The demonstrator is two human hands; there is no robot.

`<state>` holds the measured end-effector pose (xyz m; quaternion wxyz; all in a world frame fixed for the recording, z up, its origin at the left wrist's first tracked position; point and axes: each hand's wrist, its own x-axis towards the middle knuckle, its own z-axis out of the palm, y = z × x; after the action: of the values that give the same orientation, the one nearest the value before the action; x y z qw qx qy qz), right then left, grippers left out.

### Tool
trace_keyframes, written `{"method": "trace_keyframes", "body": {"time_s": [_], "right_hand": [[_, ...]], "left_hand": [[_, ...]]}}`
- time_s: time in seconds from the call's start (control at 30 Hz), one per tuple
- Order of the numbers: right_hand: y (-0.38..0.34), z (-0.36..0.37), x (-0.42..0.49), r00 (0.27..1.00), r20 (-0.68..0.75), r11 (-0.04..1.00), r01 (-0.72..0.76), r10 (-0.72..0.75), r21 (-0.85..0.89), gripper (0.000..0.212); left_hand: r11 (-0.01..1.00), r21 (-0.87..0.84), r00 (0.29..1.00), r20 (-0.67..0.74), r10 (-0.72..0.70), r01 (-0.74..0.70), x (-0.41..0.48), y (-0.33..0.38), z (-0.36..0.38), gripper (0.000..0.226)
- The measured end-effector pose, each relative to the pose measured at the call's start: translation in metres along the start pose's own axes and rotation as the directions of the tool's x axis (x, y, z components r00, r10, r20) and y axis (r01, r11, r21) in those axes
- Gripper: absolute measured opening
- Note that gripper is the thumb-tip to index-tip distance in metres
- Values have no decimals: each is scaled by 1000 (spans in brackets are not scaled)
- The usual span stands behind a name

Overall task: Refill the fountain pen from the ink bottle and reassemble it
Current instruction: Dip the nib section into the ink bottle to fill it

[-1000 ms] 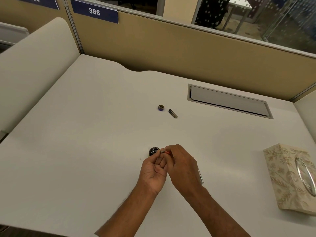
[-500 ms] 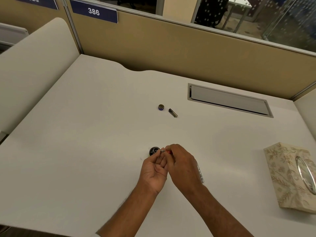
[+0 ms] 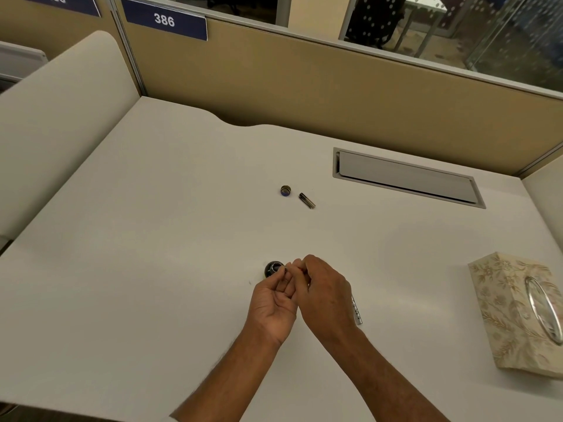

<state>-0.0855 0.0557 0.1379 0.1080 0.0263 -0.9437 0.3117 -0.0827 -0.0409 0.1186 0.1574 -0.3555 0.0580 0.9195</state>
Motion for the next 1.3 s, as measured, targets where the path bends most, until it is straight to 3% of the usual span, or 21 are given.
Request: {"method": "trace_keyframes", "body": {"time_s": [1.07,1.3], "right_hand": [[-5,-1,-4,999,-31,1000,-31,31,-3,29],[-5,-4,-5,999,13,999,-40,40,-18,23]], "left_hand": [[1000,-7,1000,11,-8,8,-8,-1,4,21],[999,36,1000,15,-12,11,-10,0,4,21]]}}
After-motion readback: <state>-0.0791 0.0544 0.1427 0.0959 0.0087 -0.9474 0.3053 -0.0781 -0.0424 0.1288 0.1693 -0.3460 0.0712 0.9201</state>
